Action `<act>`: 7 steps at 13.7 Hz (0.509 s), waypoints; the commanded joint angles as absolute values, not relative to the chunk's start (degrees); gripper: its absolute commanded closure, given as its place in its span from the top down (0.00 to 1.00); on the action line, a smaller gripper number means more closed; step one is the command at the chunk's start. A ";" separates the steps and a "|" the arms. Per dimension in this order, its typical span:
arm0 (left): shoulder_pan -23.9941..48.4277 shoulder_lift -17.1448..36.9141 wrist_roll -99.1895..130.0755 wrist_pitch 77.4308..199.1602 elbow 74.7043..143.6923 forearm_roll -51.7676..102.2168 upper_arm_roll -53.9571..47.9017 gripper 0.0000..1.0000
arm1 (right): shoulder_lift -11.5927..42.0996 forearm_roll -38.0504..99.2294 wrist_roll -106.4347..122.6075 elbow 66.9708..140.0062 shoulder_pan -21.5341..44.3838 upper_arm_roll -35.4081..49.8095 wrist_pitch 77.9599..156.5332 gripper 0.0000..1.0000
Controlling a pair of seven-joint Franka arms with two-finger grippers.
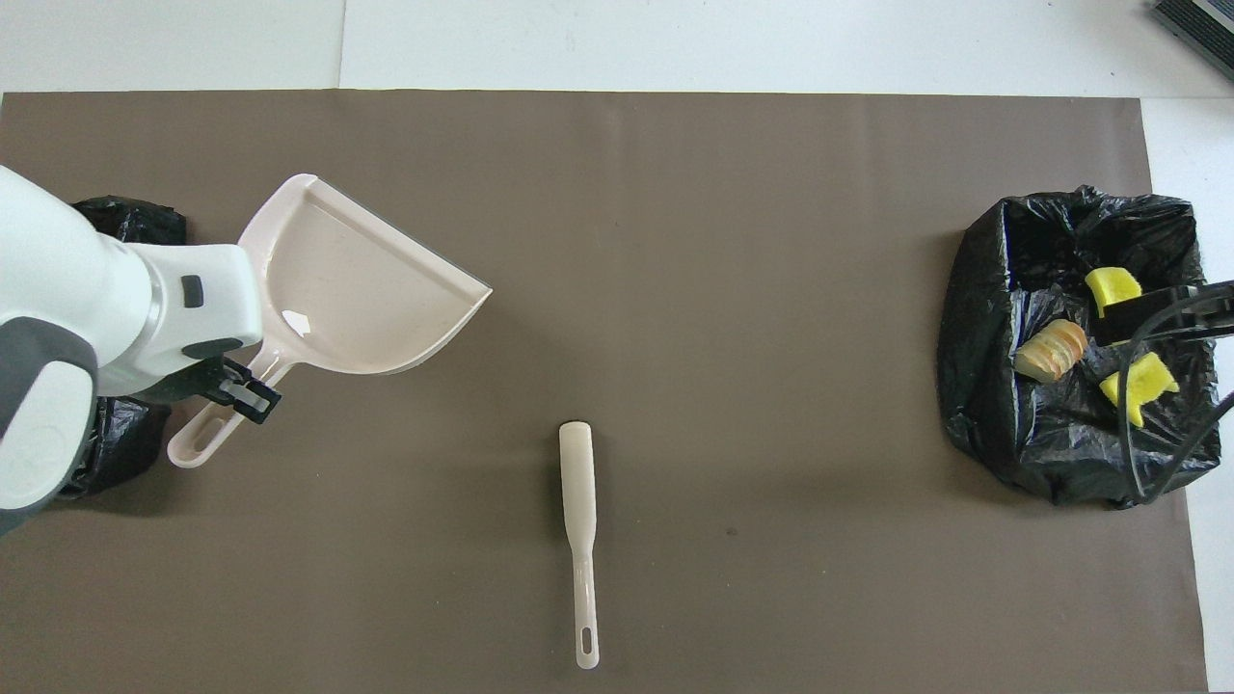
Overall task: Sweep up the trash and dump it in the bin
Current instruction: 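Bring the dustpan back and lower it beside the brush with the left gripper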
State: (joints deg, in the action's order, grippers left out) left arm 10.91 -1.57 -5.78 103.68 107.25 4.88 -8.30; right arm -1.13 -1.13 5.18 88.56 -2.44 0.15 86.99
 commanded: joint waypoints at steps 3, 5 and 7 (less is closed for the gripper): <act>19.58 4.30 0.09 111.36 108.37 6.33 -7.12 0.00 | -2.11 -0.88 5.36 89.47 -2.46 0.18 86.31 1.00; 20.13 5.44 0.35 111.79 108.63 6.42 -7.21 0.00 | -2.11 -0.88 5.36 89.47 -2.46 0.18 86.40 1.00; 22.75 8.51 4.98 116.69 108.63 6.42 -7.21 0.00 | -2.11 -0.88 5.36 89.47 -2.46 0.17 86.40 1.00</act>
